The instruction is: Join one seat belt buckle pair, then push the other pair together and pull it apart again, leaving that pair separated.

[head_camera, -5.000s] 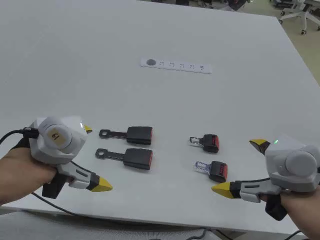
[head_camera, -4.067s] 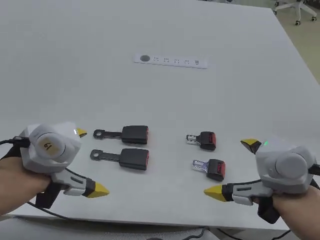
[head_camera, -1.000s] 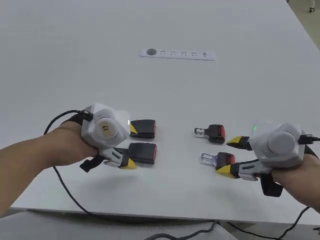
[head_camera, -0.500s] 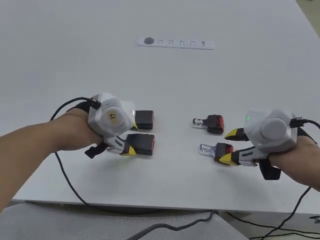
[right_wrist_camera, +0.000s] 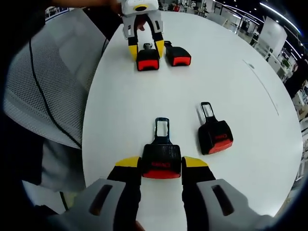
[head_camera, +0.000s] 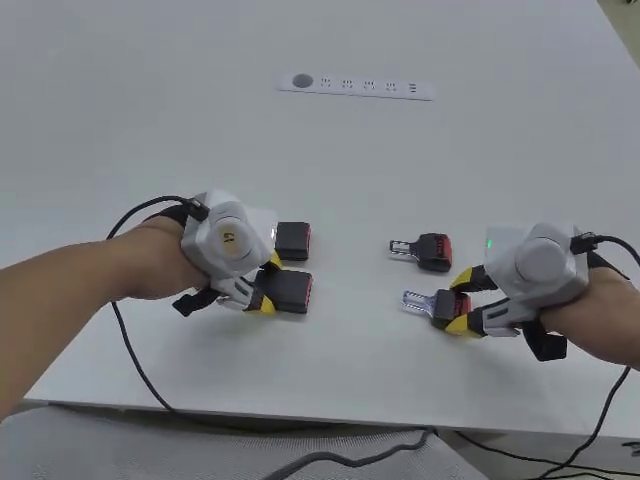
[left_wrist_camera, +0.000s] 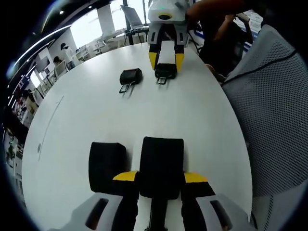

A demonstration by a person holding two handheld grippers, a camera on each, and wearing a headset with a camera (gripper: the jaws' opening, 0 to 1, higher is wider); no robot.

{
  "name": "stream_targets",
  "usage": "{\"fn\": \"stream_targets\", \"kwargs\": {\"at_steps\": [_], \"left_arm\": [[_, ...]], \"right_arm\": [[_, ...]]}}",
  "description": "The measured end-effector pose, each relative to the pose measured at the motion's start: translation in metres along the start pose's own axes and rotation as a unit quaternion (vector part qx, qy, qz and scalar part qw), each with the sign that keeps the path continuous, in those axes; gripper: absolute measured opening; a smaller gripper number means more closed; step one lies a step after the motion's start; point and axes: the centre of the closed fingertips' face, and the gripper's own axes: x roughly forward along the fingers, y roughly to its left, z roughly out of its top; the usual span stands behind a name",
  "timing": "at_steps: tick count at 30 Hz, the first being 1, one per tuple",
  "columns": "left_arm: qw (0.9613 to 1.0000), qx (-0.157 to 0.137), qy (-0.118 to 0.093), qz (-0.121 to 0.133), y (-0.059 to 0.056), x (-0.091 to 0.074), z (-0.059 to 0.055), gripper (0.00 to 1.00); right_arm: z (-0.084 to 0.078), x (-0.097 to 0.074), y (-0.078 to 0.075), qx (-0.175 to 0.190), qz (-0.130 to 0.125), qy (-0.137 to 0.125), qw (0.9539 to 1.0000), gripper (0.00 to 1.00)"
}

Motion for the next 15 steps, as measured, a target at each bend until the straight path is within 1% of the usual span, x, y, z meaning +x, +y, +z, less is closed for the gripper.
{"fn": "stream_targets", "kwargs": {"at_steps": [1,5,7,11,12,15], "left_arm": [[1.0000,-0.003,-0.002,0.001,0.001,0.000,-0.001,0.34],[1.0000,-0.007,-0.001,0.005,0.001,0.001,-0.003,0.34],[1.0000,-0.006,0.001,0.007,0.000,0.001,-0.004,0.34],[0.9999,-0.006,0.004,0.008,-0.001,0.001,-0.005,0.33],[0.9999,-0.006,0.005,0.008,-0.001,0.000,-0.005,0.33],[0.9998,-0.015,0.006,0.011,-0.002,0.000,-0.005,0.33]], "right_arm": [[-0.002,0.002,0.000,-0.007,0.003,0.006,1.0000,0.31],[0.004,0.000,0.000,-0.024,0.013,0.002,0.9996,0.31],[0.007,0.002,0.000,-0.042,0.021,0.002,0.9989,0.31],[0.010,0.005,0.000,-0.050,0.026,0.007,0.9984,0.31],[0.010,0.006,0.000,-0.057,0.027,0.008,0.9980,0.31],[0.011,0.008,-0.003,-0.060,0.029,0.006,0.9977,0.31]]}}
